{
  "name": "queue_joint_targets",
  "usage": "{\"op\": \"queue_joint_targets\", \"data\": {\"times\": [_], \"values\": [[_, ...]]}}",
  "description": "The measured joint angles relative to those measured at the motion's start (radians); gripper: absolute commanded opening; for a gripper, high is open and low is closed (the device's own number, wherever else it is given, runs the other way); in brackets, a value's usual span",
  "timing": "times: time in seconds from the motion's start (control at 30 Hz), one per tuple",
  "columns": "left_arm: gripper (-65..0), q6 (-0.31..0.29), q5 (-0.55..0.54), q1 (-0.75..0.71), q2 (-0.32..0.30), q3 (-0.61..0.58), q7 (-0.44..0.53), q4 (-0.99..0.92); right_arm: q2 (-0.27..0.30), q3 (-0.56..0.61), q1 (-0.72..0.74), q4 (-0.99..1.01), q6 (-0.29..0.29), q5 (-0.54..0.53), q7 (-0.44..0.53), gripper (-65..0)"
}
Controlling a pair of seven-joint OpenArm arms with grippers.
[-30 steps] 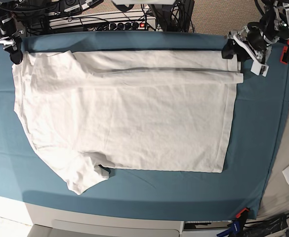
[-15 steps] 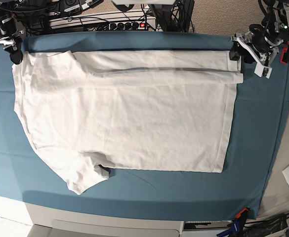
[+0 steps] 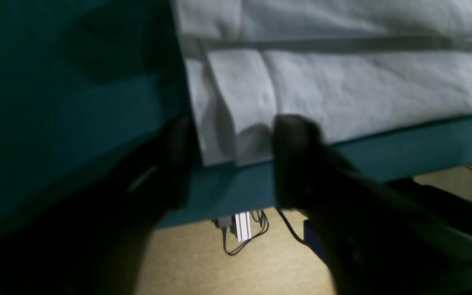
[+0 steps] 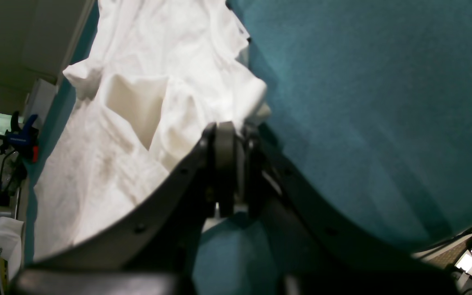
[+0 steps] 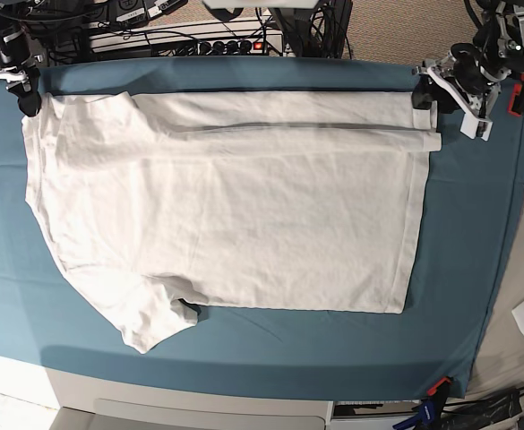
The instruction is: Fold the T-shirt properly
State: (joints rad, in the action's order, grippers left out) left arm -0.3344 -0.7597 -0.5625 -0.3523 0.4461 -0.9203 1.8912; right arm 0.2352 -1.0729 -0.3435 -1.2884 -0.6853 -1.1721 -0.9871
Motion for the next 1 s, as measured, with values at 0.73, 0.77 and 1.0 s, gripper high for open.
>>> {"op": "queue_joint_targets", "data": {"times": [0.73,0.77,1.0], "values": [[-65.0,-0.006,-0.004,-0.002,0.001,0.0,0.0,-0.003,0.006,0.0,0.0,0.0,0.0,0.034,0.0,-65.0],[-65.0,-0.007,-0.004,-0.002,0.001,0.0,0.001,-0.003,0.006,0.0,0.0,0.0,0.0,0.034,0.0,-65.0],[-65.0,-0.006,-0.02,-0.027,0.0,0.0,-0.007,0.017,0.006,0.0,-0.029,0.0,0.0,0.033,0.005,-65.0]]}}
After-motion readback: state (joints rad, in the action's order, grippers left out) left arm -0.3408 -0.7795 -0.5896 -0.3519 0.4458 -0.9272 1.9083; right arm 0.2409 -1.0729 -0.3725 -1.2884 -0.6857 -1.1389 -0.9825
